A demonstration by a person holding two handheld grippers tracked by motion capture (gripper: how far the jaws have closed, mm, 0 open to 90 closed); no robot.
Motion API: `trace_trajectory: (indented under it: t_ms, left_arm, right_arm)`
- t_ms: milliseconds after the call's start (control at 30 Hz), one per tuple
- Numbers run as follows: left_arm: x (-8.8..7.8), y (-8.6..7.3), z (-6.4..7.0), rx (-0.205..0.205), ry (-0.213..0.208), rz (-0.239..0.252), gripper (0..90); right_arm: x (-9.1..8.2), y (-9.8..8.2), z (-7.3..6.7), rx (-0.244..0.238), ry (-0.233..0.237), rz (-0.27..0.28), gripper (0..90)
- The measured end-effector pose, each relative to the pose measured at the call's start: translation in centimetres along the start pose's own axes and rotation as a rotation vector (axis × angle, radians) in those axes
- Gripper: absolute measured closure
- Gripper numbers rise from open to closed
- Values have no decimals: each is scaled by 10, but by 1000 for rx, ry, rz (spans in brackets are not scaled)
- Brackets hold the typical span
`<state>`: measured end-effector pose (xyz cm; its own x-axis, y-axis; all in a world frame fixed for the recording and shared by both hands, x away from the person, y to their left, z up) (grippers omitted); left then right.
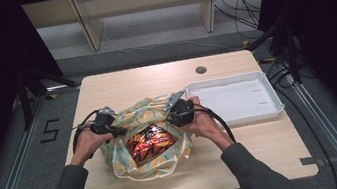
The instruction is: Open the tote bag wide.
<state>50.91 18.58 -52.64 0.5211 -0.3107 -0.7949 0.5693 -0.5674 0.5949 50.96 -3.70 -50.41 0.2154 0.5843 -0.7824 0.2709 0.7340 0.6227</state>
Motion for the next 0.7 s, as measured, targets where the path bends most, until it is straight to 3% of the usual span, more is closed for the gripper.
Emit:
trace_trajectory:
  t_ms: [33,100,167,267,333,367,467,533,567,600,633,700]
  left_arm:
    - [-1,-2,-2,19,-4,-16,896]
    - [-1,-1,-2,14,1,-10,897]
    - [-2,-1,-1,2,1,-10,897]
    - [-4,-1,-3,0,9,-3,897]
    - [-5,-4,-4,23,-3,-15,897]
    - [-5,-3,-3,-10,-2,8,897]
    - [-6,-6,-5,-4,4,-2,897]
    - [-7,-8,-7,13,-6,-5,897]
    - [-7,-8,-7,-9,-2,9,897]
    - [-7,-9,-10,2,-4,4,897]
    - [-8,-11,-12,-9,0,2,897]
    - [-8,-14,-17,-22,18,7,897]
  right_arm:
    - [-6,1,-5,23,3,0,673]
    - [-24,7,-20,43,16,37,669]
    - [-40,11,-33,-29,51,73,740]
    - [-55,7,-41,-76,53,73,861]
    - [-53,-6,-36,-60,9,13,888]
    - [-49,-13,-31,-40,-11,-7,896]
    - [-33,-31,-18,-9,-22,-49,900]
    - [-23,-46,-10,58,-20,-86,900]
    - [-20,-53,-9,99,-13,-102,900]
    - [-18,-57,-9,128,-17,-111,900]
    - [-15,-61,-7,113,-12,-126,900]
    - [-12,-66,-6,138,8,-127,900]
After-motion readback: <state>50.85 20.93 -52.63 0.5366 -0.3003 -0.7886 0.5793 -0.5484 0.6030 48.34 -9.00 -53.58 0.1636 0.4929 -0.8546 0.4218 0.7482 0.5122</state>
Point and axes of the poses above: each handheld gripper's, and its own axes: x roughly forward along the jaws, y roughly out of its top, z roughly to its right, the point moved 8 cm from there along x, roughly forward along the jaws, and after that the axes turned 13 degrees about y, right-handed, at the moved point
